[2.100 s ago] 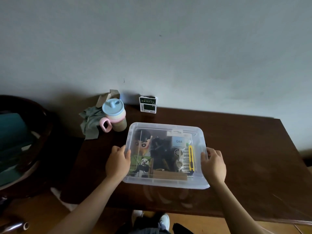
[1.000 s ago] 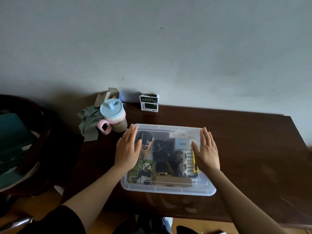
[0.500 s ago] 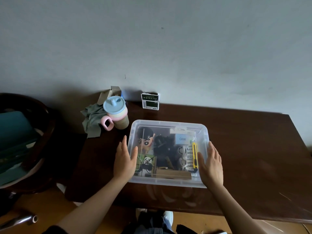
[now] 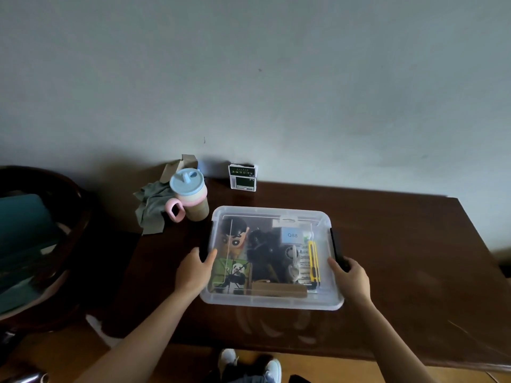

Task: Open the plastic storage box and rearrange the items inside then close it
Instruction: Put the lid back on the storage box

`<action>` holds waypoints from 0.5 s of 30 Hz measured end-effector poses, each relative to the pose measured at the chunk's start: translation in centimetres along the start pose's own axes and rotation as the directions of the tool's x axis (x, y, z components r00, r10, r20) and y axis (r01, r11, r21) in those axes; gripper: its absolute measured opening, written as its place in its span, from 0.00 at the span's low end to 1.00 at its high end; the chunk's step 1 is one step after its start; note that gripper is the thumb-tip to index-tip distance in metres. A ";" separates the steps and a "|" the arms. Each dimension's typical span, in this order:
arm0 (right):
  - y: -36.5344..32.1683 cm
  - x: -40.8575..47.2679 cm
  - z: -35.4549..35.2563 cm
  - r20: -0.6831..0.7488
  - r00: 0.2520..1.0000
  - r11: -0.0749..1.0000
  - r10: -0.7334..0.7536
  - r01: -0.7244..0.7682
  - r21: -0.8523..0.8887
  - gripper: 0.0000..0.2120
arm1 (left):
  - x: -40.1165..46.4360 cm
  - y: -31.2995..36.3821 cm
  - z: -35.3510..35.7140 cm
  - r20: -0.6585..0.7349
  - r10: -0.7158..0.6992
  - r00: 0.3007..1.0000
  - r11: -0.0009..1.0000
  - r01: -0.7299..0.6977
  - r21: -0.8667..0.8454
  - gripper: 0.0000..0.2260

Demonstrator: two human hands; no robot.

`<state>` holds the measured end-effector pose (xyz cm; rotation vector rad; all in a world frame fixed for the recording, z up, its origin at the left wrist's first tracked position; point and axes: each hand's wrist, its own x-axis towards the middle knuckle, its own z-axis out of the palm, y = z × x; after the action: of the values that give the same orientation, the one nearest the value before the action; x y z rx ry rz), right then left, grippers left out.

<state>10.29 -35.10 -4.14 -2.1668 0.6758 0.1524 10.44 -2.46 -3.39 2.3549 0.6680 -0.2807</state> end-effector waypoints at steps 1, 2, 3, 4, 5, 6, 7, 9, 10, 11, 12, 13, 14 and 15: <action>0.2 -0.1 0.0 0.008 1.000 1.000 -0.020 0.020 -0.018 0.17 | -0.3 -0.1 0.1 -0.017 0.006 1.000 1.000 -0.006 0.016 0.28; 0.3 -0.2 -0.1 0.011 1.000 0.999 -0.029 0.030 -0.035 0.14 | -0.6 -0.2 0.3 -0.040 0.017 0.999 0.999 -0.015 0.037 0.27; 0.4 -0.3 -0.3 0.013 1.000 0.998 -0.029 0.029 -0.051 0.13 | -0.9 -0.3 0.4 -0.065 0.033 0.997 0.997 -0.029 0.066 0.26; 0.4 -0.2 -0.5 0.022 1.000 0.997 -0.020 0.022 -0.068 0.11 | -1.0 -0.4 0.4 -0.081 0.052 0.995 0.994 -0.044 0.100 0.24; 0.4 -0.1 -0.7 0.040 0.999 0.996 -0.013 0.016 -0.089 0.10 | -1.0 -0.5 0.3 -0.084 0.062 0.995 0.991 -0.051 0.122 0.24; 0.4 0.1 -0.8 0.066 0.998 0.994 -0.006 0.013 -0.108 0.09 | -0.8 -0.6 0.1 -0.075 0.057 0.996 0.991 -0.047 0.127 0.23; 0.4 0.4 -0.8 0.094 0.996 0.993 0.004 0.007 -0.114 0.10 | -0.4 -0.7 -0.2 -0.050 0.033 0.998 0.995 -0.028 0.096 0.23; 0.3 0.8 -0.5 0.139 0.990 0.998 0.015 -0.007 -0.062 0.11 | 0.5 -0.7 -0.9 0.042 -0.002 0.999 0.997 0.005 -0.080 0.21; 0.2 0.9 -0.3 0.152 0.988 1.000 0.008 -0.005 -0.016 0.11 | 0.9 -0.8 -1.2 0.096 0.005 0.995 0.988 0.010 -0.156 0.20; 0.2 0.8 -0.1 0.155 0.988 0.999 -0.005 -0.001 0.036 0.11 | 1.2 -0.8 -1.3 0.141 0.015 0.990 0.978 0.015 -0.207 0.17; 0.2 0.7 0.1 0.155 0.988 0.996 -0.016 0.002 0.093 0.10 | 1.3 -0.7 -1.2 0.172 0.019 0.985 0.967 0.026 -0.254 0.13; 0.2 0.5 0.3 0.154 0.988 0.989 -0.025 0.003 0.146 0.10 | 1.3 -0.5 -0.9 0.188 0.014 0.982 0.950 0.045 -0.308 0.13; 0.2 0.4 0.3 0.152 0.988 0.982 -0.031 0.002 0.187 0.11 | 1.1 -0.3 -0.6 0.189 0.004 0.982 0.927 0.067 -0.369 0.14; 0.2 0.3 0.3 0.151 0.988 0.976 -0.032 -0.001 0.216 0.12 | 0.9 -0.1 -0.3 0.177 -0.012 0.984 0.904 0.086 -0.420 0.17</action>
<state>10.47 -35.08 -4.63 -1.9300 0.5597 0.2256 11.18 -1.89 -3.57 1.8739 0.6336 -0.3186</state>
